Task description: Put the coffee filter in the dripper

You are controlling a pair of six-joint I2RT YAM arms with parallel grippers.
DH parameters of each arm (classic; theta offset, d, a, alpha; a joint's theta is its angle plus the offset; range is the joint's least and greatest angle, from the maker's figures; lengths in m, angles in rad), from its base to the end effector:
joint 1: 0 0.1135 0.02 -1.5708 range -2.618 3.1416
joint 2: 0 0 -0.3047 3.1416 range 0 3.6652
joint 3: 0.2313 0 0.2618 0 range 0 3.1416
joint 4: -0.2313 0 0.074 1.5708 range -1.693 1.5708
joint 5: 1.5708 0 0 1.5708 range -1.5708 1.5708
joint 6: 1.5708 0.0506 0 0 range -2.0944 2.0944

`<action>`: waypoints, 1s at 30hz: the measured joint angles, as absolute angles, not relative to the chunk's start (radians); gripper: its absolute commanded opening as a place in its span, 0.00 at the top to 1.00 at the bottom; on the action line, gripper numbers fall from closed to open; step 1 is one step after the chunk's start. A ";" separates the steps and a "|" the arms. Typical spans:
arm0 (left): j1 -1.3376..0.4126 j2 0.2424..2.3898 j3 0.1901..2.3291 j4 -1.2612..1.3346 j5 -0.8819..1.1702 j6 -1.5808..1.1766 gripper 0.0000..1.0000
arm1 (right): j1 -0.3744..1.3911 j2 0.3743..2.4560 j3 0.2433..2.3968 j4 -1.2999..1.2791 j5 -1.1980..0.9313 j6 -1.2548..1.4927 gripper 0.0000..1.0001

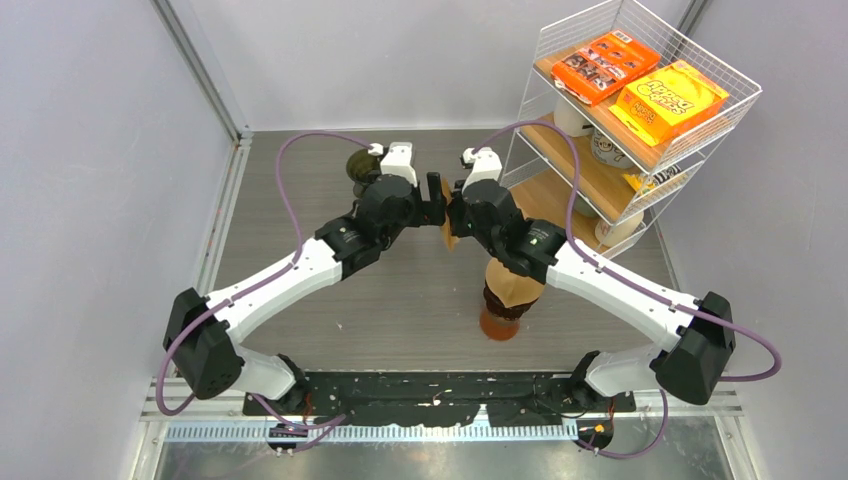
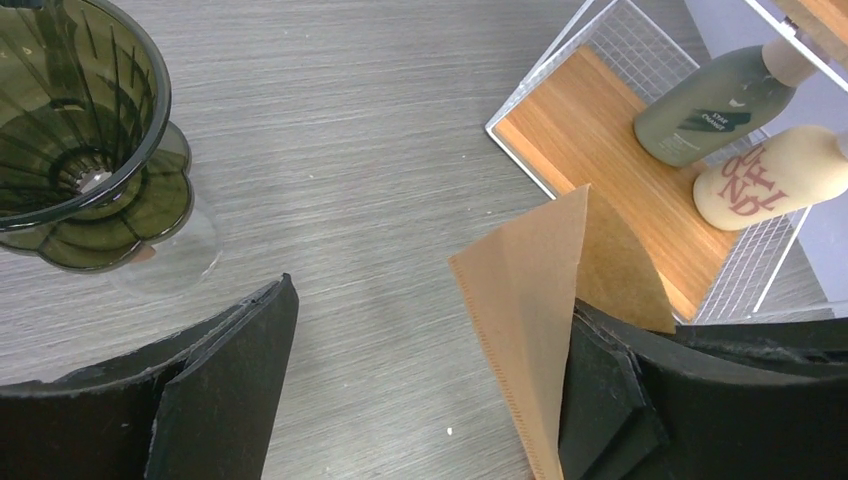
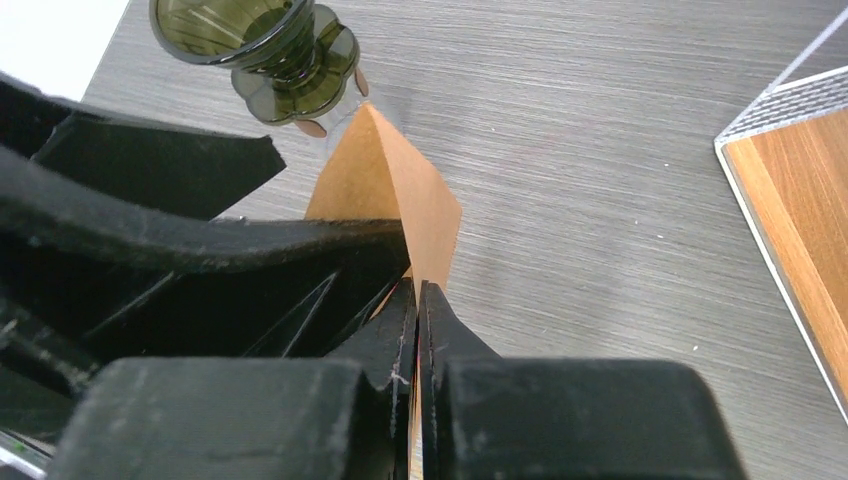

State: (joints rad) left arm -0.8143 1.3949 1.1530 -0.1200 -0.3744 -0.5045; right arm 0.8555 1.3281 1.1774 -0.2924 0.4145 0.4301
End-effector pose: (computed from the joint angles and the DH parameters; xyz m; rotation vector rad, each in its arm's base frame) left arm 0.2480 -0.2358 0.3678 0.0482 1.9415 -0.5266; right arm 0.2229 0.2255 0.3788 -0.1607 1.9915 0.4174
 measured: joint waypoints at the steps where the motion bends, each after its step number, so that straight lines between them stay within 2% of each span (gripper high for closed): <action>1: -0.814 1.399 1.163 -0.133 -0.374 -0.501 0.16 | 0.855 1.328 1.177 -0.289 0.406 0.415 0.95; 11: -0.814 1.448 1.246 -0.202 -0.327 -0.498 0.42 | 0.867 1.311 1.132 -0.235 0.359 0.315 0.95; 18: -0.814 1.473 1.278 -0.240 -0.295 -0.519 0.69 | 0.870 1.298 1.123 -0.213 0.356 0.288 0.95; 25: -0.824 1.475 1.282 -0.283 -0.286 -0.517 0.84 | 0.878 1.298 1.123 -0.202 0.423 0.281 0.95; 30: -0.825 1.475 1.284 -0.327 -0.305 -0.515 0.90 | 0.878 1.298 1.124 -0.226 0.481 0.274 0.95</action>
State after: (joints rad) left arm -0.8246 1.4746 1.2842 -0.3271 -0.3050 -0.5152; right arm 0.8780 1.2984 1.1240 -0.2264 0.4808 0.2737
